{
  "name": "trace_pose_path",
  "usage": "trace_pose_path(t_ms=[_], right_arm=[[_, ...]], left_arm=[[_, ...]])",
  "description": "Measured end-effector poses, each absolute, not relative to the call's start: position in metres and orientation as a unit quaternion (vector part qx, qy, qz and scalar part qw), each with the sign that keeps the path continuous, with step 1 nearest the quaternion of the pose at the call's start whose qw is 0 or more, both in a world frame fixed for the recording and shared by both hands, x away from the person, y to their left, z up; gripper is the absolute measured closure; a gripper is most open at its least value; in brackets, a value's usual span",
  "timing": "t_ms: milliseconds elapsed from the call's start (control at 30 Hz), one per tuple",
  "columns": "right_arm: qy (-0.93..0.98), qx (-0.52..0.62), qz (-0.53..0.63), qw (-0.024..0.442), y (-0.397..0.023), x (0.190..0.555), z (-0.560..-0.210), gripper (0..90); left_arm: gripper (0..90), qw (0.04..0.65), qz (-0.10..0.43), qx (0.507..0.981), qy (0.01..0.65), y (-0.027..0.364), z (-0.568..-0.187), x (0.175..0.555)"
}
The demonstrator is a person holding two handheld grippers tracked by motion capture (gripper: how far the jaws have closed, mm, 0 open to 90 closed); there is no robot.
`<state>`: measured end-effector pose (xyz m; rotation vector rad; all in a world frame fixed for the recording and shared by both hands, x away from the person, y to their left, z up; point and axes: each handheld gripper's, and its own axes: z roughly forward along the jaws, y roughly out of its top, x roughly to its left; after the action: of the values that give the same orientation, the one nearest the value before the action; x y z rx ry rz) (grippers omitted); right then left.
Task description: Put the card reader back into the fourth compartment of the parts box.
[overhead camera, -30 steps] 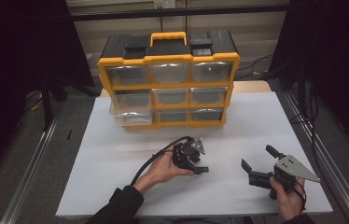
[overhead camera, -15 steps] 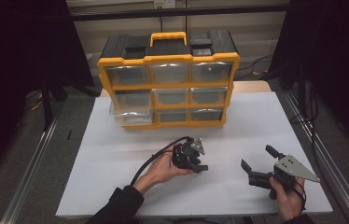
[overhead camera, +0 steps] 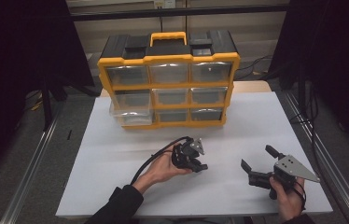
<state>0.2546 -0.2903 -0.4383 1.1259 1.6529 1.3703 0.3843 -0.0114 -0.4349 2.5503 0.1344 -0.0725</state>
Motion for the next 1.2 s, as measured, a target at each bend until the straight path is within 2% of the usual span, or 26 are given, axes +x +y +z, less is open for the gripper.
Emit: trace_pose_path(t_ms=[433,1200], right_arm=[[0.638,0.435,0.529,0.352,-0.291,0.254,-0.438,0.0],[0.638,0.436,0.528,0.352,-0.291,0.254,-0.438,0.0]], left_arm=[[73.8,0.314,-0.033,0.947,0.062,-0.004,-0.432,0.388],[73.8,0.374,-0.012,0.925,0.065,0.010,-0.414,0.383]])
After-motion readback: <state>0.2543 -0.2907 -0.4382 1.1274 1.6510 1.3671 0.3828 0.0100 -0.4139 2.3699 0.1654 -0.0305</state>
